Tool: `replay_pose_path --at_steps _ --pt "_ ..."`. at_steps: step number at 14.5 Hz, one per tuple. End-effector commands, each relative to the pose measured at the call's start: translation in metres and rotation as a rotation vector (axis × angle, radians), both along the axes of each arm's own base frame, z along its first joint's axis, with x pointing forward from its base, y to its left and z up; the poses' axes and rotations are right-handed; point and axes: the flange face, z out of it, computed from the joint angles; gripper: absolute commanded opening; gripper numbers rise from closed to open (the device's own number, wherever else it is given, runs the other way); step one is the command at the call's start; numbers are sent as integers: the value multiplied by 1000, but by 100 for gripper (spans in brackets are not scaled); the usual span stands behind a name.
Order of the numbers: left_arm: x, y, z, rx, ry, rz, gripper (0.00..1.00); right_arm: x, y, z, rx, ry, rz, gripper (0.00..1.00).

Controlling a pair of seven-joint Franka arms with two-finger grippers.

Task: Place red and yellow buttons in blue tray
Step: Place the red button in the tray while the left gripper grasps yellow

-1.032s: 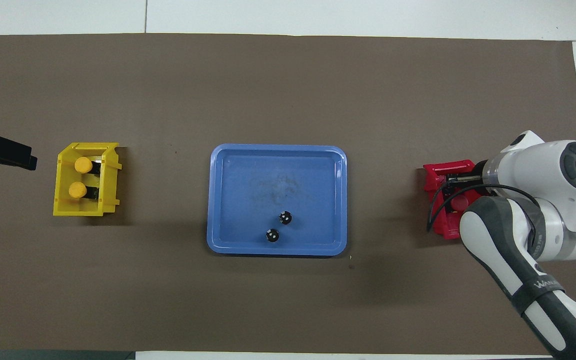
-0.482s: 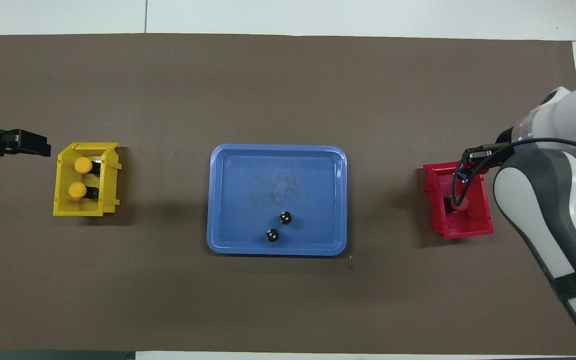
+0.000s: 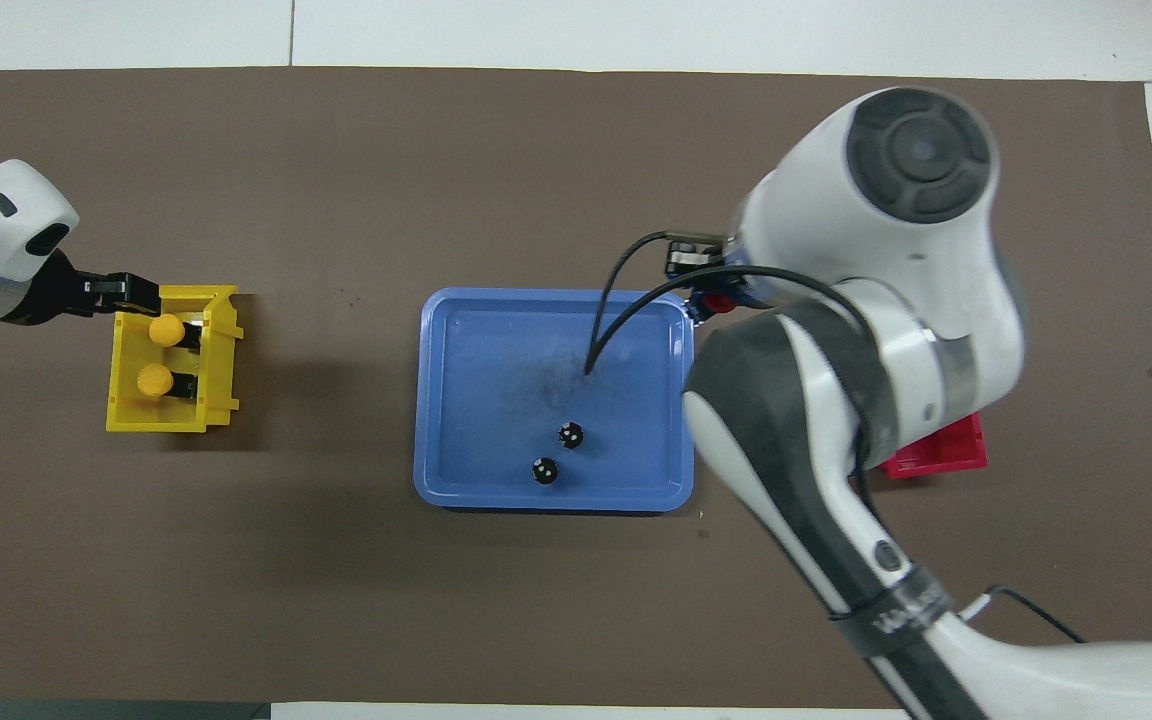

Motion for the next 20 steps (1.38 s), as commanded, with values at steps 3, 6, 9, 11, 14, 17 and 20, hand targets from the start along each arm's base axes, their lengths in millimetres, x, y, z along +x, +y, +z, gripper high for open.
replay_pose_path --at_steps 3,6,9,11,14,17,20 --pt "-9 6 -35 6 -3 12 73 -6 70 -70 -32 6 -14 15" --pt "-5 0 -46 0 -2 10 73 -14 92 -101 -36 3 -26 17" --pt "-3 -1 -57 0 -2 7 73 -25 97 -118 -30 -3 -19 21" --pt "-1 0 -65 1 0 9 73 -35 108 -128 -33 0 -6 25" --pt "0 -2 -79 1 1 9 65 -33 105 -126 -33 -1 -12 77" --pt "-1 1 -82 -2 3 31 2 -8 79 -80 -38 -37 -36 99" --pt "2 3 -78 -2 0 37 1 -1 -18 -1 -72 -19 63 99"
